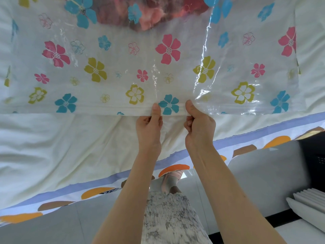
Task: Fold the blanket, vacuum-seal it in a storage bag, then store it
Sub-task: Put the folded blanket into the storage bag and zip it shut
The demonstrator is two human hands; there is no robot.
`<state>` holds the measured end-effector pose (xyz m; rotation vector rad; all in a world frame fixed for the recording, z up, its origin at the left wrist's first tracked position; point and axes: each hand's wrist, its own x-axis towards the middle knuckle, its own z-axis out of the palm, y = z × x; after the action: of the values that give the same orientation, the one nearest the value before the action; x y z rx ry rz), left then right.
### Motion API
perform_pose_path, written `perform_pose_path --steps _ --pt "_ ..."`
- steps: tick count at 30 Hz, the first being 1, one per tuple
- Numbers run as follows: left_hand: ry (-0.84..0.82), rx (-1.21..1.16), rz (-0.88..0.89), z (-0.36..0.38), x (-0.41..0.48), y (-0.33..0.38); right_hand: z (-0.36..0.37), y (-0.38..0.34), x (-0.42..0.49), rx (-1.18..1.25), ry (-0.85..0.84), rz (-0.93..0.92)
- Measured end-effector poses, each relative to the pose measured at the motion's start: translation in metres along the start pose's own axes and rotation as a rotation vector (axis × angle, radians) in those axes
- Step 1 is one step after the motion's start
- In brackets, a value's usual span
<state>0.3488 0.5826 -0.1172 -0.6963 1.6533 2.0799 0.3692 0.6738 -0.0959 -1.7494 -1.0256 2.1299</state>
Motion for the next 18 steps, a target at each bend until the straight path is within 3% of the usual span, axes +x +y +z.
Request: perform_pose_path --steps 5,9,13,18 --pt "0.023 -0.029 -0.023 0.006 -0.001 -0.004 -0.013 -0.007 0.000 0.038 -0.176 0.071" --pt "0.019 -0.147 -0.081 0.018 -0.008 -0.004 -0.025 -0.019 0.006 0.049 -0.138 0.013" --pt "0.026 -0.042 -0.024 0.033 -0.013 -0.008 -0.027 -0.022 0.003 0.010 -0.143 -0.085" --pt "0.053 -0.167 -0.055 0.043 -0.016 -0.010 -0.023 -0.018 -0.001 -0.146 -0.233 -0.047"
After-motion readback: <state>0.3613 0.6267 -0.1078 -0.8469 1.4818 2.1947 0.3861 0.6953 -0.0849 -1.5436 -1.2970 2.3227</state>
